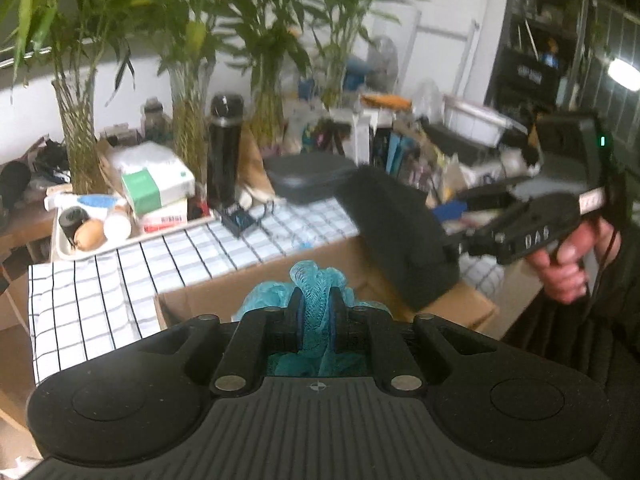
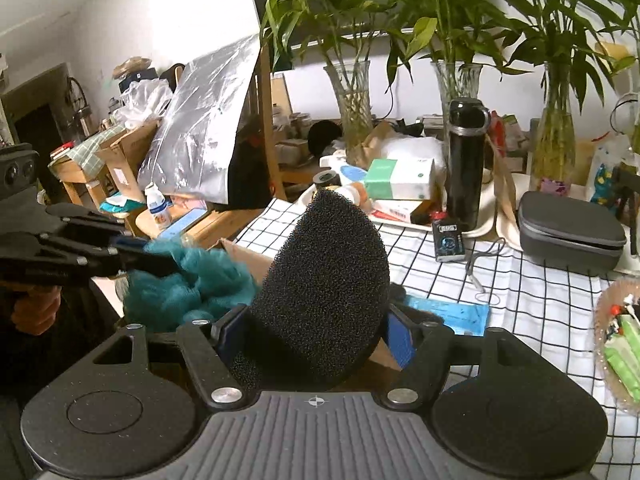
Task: Organize soft objects
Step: 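Carry the loofah and sponge over the box and open both grippers, then withdraw both open grippers up and out of the box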
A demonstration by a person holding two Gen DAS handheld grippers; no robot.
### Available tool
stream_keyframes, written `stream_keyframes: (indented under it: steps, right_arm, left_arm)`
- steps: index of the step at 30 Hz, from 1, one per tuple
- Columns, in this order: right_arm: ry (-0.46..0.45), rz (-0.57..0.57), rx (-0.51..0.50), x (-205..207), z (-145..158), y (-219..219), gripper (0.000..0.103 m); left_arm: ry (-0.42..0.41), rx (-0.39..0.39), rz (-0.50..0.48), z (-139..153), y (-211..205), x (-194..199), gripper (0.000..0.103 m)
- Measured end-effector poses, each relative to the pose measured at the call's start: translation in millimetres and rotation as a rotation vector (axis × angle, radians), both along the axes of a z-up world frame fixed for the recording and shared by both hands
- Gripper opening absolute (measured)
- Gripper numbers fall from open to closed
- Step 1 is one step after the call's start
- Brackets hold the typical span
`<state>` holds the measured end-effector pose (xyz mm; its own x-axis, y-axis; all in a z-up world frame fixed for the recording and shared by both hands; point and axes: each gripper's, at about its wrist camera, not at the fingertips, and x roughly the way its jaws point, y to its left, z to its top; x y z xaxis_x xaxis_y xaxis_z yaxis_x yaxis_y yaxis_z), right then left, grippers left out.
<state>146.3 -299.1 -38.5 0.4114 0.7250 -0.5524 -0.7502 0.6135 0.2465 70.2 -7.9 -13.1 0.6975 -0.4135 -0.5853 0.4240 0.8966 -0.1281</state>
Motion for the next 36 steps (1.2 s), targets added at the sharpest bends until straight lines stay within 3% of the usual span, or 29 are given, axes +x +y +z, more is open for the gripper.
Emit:
stream_keyframes:
  steps: [1, 6, 9, 21, 23, 25, 27, 36]
  right_arm:
    - [0.001, 0.003, -0.003, 0, -1, 0, 0.073]
    - [0.004, -0.008, -0.023, 1, -3, 1, 0.073]
    - [0.005, -0.007, -0.042, 0, -4, 2, 0.073]
    - [0.027, 0.04, -0.108, -4, -9, 4, 0.075]
    - [0.036, 0.066, -0.122, -6, -11, 4, 0.078]
    - [0.038, 0.09, -0.146, -9, -13, 7, 0.092]
    - [0.004, 0.099, -0.165, -15, -13, 9, 0.099]
    - [-0.022, 0.024, -0.171, -9, -11, 6, 0.103]
  left_arm:
    - [0.005, 0.019, -0.004, -1, -2, 0, 0.014]
    - [-0.028, 0.069, 0.031, 0, -3, -9, 0.049]
    - [-0.037, 0.078, 0.056, 2, 0, -10, 0.056]
    - [-0.012, 0.103, 0.122, -2, 7, -6, 0.057]
    - [-0.011, 0.105, 0.123, -3, 7, -7, 0.057]
    - [-0.007, 0.107, 0.124, -3, 7, -6, 0.057]
    - [-0.005, 0.112, 0.13, -5, 7, -6, 0.057]
    - [0.01, 0.15, 0.17, -9, 7, -3, 0.057]
